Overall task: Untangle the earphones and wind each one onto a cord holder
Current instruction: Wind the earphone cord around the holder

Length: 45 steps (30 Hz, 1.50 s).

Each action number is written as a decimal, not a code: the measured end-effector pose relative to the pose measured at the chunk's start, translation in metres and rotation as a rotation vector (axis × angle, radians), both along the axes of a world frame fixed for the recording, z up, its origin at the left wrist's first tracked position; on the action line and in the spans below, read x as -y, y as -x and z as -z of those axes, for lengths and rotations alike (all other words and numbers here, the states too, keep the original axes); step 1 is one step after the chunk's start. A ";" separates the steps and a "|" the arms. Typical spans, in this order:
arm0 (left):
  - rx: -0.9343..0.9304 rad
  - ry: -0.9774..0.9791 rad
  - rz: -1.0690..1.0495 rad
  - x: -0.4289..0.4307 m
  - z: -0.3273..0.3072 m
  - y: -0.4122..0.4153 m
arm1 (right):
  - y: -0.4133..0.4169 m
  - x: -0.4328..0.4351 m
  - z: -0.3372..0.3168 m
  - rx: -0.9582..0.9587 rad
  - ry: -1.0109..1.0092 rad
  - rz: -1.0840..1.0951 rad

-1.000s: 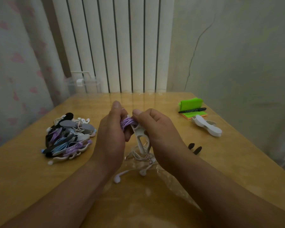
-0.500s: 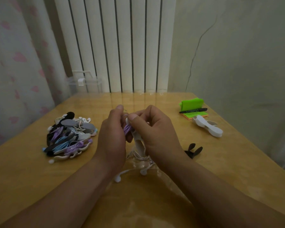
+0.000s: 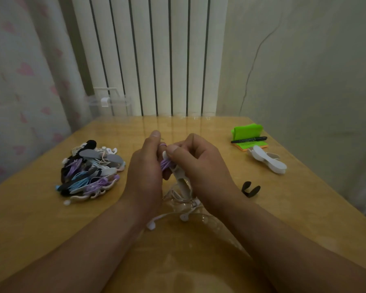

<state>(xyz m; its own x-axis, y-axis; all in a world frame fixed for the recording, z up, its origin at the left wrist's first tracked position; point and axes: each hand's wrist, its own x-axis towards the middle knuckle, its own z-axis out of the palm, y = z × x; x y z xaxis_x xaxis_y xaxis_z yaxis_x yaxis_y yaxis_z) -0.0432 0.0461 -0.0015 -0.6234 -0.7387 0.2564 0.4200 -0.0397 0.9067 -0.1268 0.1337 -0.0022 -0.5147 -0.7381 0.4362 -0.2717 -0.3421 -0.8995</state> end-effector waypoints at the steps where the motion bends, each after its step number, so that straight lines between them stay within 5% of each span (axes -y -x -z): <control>1: 0.001 -0.041 0.031 0.000 0.000 -0.001 | -0.001 0.001 0.001 -0.028 0.023 0.033; 9: 0.046 -0.086 0.024 0.008 0.007 0.000 | -0.007 0.007 0.009 -0.307 0.053 0.246; 23: 0.036 0.112 0.011 0.010 0.008 0.002 | -0.001 0.007 0.009 -0.068 -0.075 0.164; 28: 0.220 0.312 0.319 0.026 0.011 -0.002 | 0.011 0.000 -0.002 0.104 -0.262 0.310; 31: 0.342 0.526 0.240 0.035 0.015 -0.002 | 0.018 -0.004 -0.001 -0.010 -0.341 0.340; 35: 0.368 0.753 -0.038 0.033 0.015 -0.002 | 0.023 -0.005 -0.005 0.063 -0.374 0.148; 38: 0.362 0.822 -0.048 0.036 0.014 -0.005 | 0.030 -0.011 -0.013 0.196 -0.432 -0.075; 41: 0.383 0.830 0.029 0.034 0.016 -0.006 | 0.036 -0.018 -0.019 0.236 -0.513 -0.124; 45: 0.293 0.706 -0.173 0.038 0.009 -0.005 | 0.033 -0.027 -0.030 0.267 -0.622 -0.231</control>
<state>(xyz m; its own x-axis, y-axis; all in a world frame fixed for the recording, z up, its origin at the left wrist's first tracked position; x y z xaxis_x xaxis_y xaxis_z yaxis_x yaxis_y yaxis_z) -0.0379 0.0083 -0.0106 -0.6293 -0.5547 0.5444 0.1075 0.6316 0.7678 -0.1599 0.1604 0.0274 -0.3460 -0.9122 -0.2197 0.0023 0.2333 -0.9724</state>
